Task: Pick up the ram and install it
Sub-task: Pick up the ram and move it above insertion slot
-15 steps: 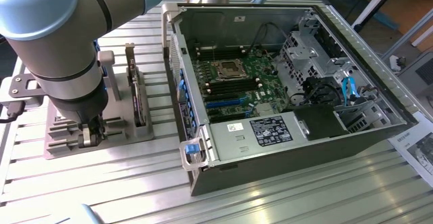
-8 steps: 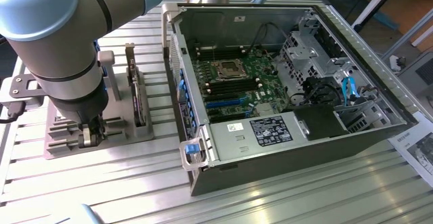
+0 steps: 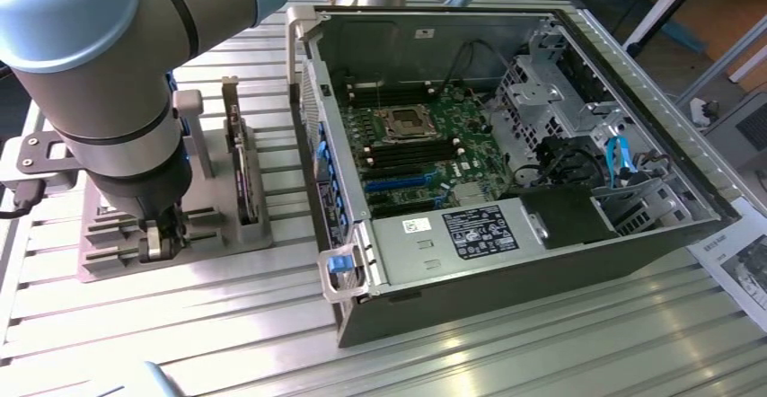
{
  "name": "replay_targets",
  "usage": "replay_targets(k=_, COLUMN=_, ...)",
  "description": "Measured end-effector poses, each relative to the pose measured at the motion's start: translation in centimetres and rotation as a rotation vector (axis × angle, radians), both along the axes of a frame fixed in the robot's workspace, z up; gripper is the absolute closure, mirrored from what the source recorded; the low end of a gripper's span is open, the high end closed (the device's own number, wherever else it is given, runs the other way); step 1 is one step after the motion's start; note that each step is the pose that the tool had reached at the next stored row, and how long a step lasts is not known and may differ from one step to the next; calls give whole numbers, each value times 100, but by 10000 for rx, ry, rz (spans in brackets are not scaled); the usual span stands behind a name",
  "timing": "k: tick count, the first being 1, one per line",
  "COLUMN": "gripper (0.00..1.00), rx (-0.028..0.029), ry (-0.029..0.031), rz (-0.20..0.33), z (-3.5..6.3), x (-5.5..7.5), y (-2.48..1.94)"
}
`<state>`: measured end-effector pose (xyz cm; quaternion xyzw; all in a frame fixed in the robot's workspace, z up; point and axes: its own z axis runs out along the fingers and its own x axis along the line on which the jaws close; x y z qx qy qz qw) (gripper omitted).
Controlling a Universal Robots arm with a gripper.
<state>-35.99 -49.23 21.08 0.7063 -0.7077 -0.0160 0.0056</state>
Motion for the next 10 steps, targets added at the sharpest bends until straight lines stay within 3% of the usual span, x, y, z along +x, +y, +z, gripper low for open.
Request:
replay_targets(k=2, gripper=79, rx=0, ry=0, rz=0, z=0, x=0, y=0)
replay_targets(k=3, gripper=88, rx=0, ry=0, rz=0, z=0, x=0, y=0)
replay_targets(k=10, gripper=88, rx=0, ry=0, rz=0, z=0, x=0, y=0)
